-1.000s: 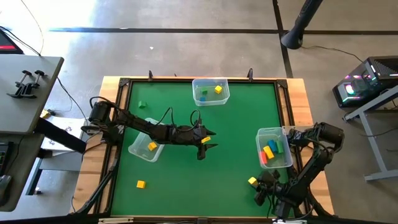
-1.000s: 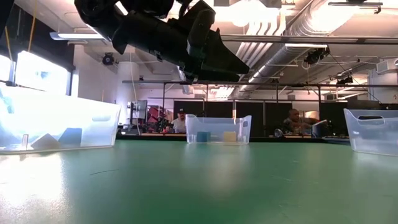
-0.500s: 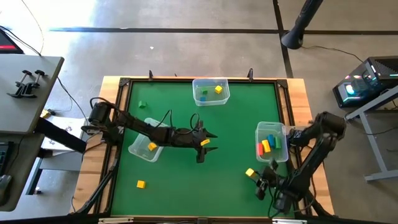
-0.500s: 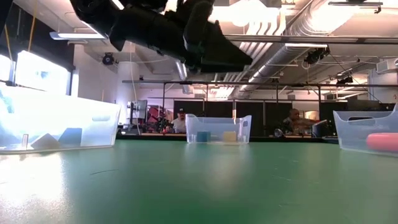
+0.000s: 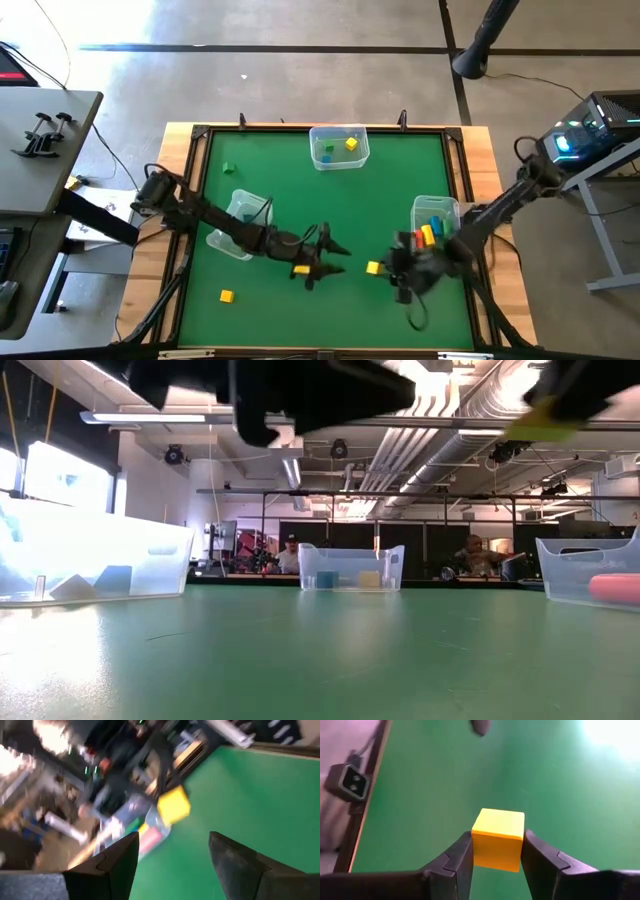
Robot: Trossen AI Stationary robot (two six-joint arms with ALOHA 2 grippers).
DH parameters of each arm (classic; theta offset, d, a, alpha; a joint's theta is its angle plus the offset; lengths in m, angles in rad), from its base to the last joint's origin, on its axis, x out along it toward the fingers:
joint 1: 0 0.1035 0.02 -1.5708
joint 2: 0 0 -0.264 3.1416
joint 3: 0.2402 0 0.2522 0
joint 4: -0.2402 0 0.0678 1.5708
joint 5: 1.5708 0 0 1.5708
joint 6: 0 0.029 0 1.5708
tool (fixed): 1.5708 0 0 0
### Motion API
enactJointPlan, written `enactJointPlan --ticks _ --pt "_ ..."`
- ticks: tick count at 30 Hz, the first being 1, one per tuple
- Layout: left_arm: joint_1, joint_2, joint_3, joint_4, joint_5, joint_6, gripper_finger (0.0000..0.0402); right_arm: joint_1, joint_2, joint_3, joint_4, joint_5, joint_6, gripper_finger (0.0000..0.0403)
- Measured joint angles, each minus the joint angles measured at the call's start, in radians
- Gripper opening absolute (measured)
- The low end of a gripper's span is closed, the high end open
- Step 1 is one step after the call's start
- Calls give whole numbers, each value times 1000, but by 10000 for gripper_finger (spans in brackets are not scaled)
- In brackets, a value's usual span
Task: Sort blocks by size
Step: Put the yellow triangular block into the bottom left transparent bin
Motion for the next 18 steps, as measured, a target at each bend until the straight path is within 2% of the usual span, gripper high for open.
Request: enactJointPlan --ticks 5,8,12,15,18 --pt "-44 0 10 -5 29 160 227 -224 22 -2 164 -276 -307 134" --pt "-56 0 11 -17 15 206 229 -340 35 -76 392 -476 -392 134" --pt "-72 0 11 -61 -41 255 237 -465 64 -232 766 -721 -364 134" --pt "-82 0 11 -61 -170 290 244 -527 94 -312 992 -810 -305 134" --pt "-78 0 11 -61 -201 282 246 -551 141 -348 1141 -879 -288 134"
